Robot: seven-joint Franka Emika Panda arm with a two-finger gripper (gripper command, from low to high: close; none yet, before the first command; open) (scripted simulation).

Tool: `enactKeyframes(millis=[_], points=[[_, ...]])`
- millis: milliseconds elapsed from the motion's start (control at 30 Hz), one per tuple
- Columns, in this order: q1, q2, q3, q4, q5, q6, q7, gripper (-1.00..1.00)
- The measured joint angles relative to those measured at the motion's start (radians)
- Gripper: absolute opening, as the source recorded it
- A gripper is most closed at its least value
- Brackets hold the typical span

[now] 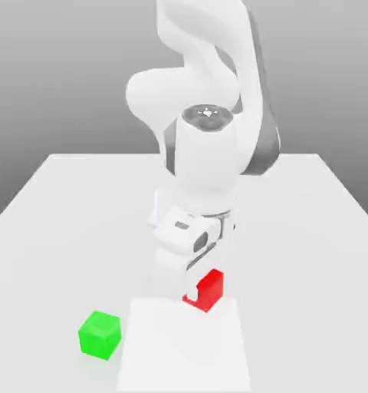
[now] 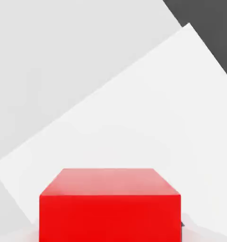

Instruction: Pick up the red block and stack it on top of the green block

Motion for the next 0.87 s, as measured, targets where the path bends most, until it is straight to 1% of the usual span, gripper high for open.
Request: enactKeyframes(millis=[133, 333, 433, 500, 633, 767, 800, 867], points=[[-0.122, 0.002, -0.066, 0.056, -0.001, -0.055, -0.153, -1.0], [-0.247, 0.01, -0.134, 0.141, 0.008, -0.131, -0.387, -1.0], [-0.341, 0.038, -0.104, 0.155, 0.032, -0.113, -0.427, -1.0], [-0.297, 0.064, -0.071, 0.16, 0.05, -0.089, -0.443, -1.0], [-0.301, 0.127, -0.055, 0.164, 0.104, -0.033, -0.483, -1.0], [-0.328, 0.203, -0.017, 0.163, 0.169, 0.033, -0.53, -1.0], [-0.332, 0.216, -0.011, 0.162, 0.182, 0.043, -0.538, 1.0], [-0.332, 0.216, -0.011, 0.162, 0.182, 0.043, -0.538, 1.0]])
